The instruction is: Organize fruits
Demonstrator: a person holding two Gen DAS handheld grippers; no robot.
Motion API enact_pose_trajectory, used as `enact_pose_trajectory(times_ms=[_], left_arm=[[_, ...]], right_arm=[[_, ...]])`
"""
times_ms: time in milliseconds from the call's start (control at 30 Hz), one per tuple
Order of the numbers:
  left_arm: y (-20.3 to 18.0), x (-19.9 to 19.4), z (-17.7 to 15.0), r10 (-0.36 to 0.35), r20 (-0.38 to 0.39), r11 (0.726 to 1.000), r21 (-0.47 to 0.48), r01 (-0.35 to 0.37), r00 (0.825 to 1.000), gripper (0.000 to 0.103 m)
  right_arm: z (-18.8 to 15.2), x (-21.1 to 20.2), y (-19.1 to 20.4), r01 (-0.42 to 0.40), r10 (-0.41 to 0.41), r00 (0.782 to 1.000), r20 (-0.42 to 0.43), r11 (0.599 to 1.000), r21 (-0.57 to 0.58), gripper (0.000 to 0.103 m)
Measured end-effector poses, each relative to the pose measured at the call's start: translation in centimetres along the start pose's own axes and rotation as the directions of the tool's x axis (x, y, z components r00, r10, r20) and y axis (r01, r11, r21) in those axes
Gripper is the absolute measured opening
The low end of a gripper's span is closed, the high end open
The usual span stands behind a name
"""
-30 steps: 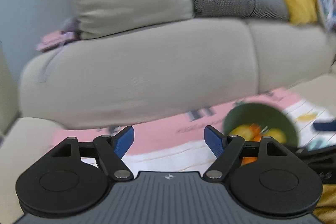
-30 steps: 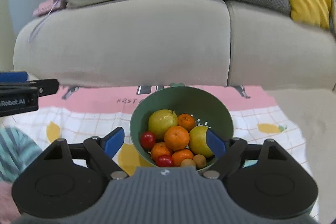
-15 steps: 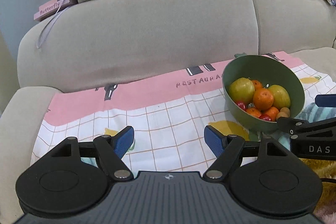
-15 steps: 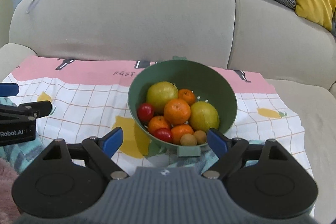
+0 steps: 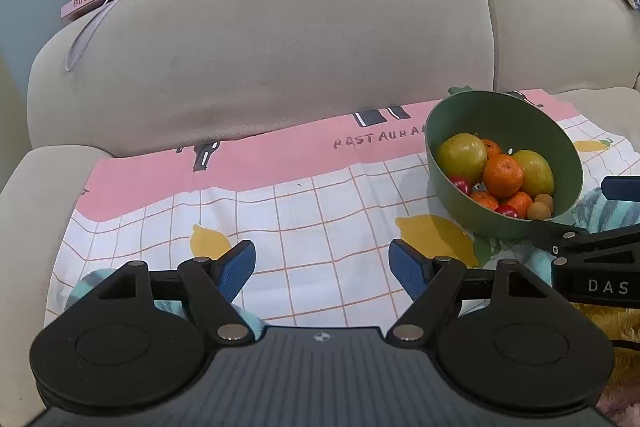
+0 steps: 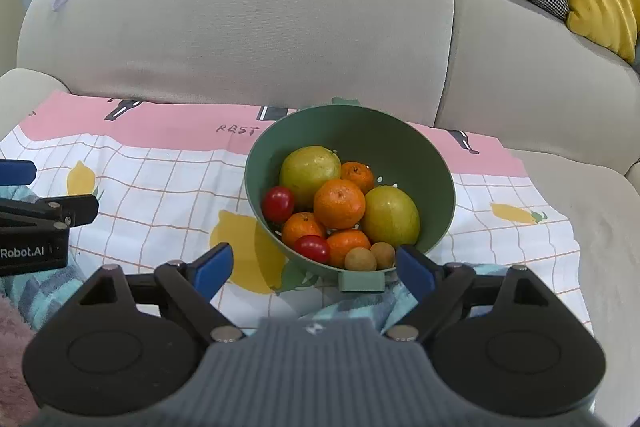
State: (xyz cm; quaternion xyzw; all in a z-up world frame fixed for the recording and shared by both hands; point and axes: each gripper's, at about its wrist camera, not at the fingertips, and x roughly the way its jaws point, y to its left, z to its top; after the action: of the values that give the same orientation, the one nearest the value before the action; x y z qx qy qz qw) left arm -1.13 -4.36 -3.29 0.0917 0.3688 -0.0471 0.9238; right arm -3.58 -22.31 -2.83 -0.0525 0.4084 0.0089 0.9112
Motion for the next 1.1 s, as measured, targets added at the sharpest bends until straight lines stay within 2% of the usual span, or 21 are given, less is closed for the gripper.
enact_pose_trajectory(times_ms=[1100], left_arm=[[0.12, 0.32, -0.01, -0.005, -0.017, 1.000, -0.010, 0.005, 1.000, 0.089]], right_arm=[[-0.10, 0.37, 0.53, -0.010, 0.009, 1.000, -0.012, 1.000, -0.024, 0.090]])
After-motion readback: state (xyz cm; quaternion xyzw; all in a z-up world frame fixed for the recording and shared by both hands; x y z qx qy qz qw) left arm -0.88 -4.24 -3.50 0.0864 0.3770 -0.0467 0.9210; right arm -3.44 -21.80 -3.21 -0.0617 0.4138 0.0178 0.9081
